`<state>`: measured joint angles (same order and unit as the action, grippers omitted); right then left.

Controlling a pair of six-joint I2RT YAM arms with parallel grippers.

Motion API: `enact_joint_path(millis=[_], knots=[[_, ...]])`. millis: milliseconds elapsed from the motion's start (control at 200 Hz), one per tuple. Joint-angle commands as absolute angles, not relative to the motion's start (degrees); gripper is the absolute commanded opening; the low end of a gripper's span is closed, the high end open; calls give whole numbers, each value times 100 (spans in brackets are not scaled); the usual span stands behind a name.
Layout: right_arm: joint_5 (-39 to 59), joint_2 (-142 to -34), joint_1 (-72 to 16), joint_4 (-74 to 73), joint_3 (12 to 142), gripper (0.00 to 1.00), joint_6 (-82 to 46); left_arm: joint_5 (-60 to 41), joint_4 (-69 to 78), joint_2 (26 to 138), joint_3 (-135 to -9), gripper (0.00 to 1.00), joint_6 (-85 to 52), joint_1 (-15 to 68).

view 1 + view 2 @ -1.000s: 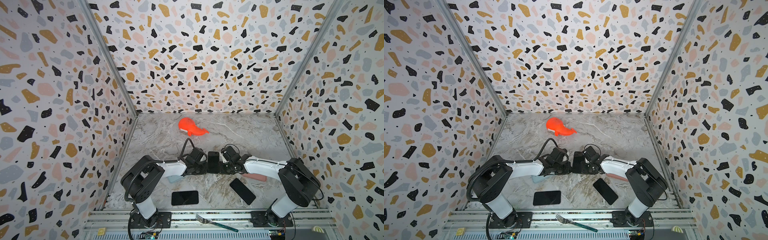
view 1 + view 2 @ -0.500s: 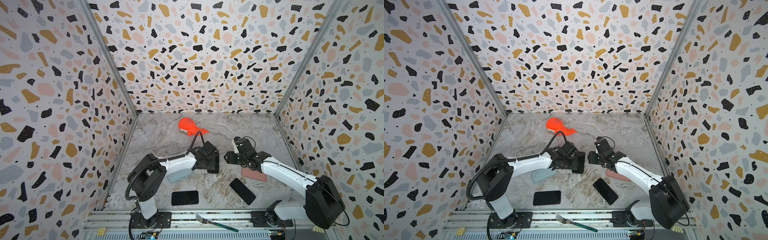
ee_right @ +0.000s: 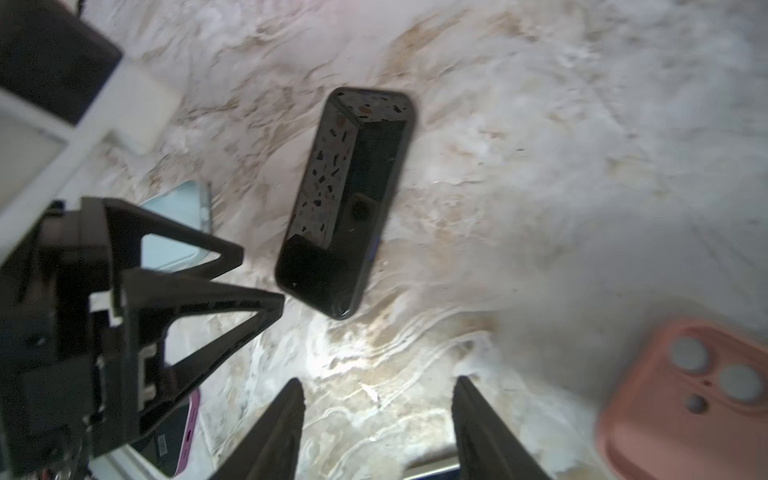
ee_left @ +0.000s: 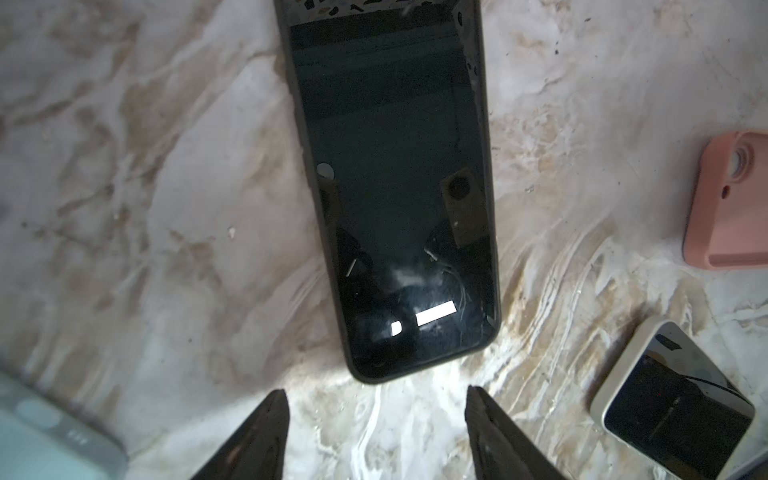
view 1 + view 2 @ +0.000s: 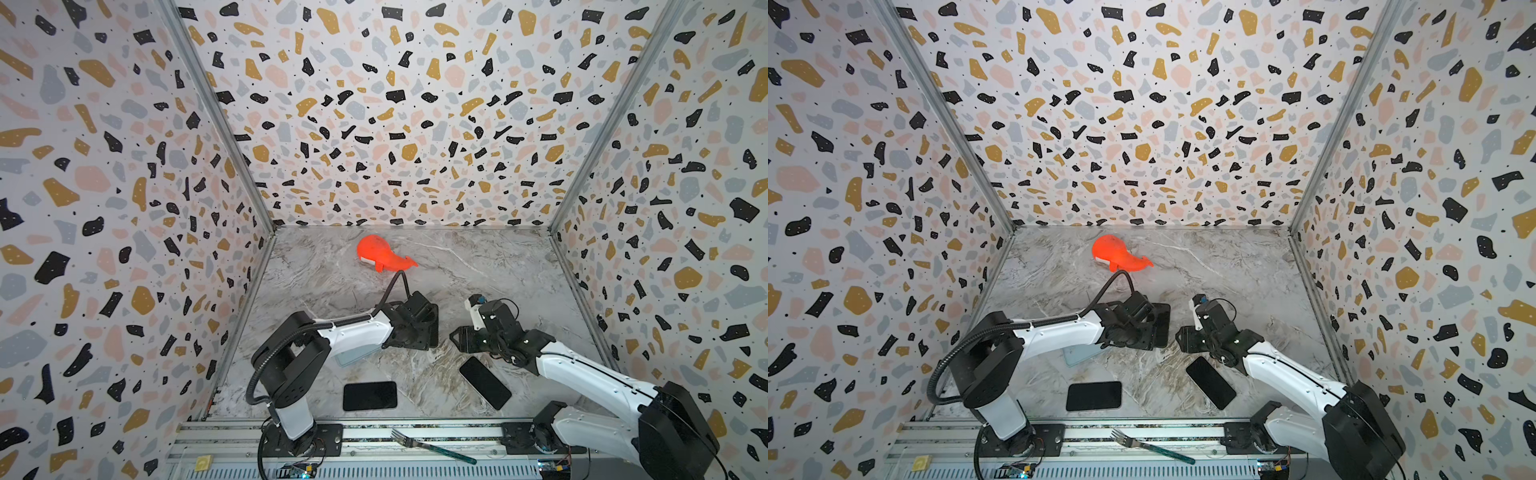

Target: Put the phone into the phone case

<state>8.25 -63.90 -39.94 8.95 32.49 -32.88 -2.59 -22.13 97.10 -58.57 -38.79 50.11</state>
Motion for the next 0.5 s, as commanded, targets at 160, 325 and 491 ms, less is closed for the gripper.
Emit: enact_joint_path(millis=[160, 325, 491], knots=[[826, -6794, -5075, -102, 3176, 50, -3697, -541, -1628, 8981, -4840, 66, -4224, 4919], [601, -7536, -5502, -249, 3455, 47, -3632, -778, -1408, 8684, -4403, 66, -4250, 4619], [577, -8170, -5673, -238, 3824, 44, -3568, -868, -1603, 8524, -4400, 66, -4020, 4296]])
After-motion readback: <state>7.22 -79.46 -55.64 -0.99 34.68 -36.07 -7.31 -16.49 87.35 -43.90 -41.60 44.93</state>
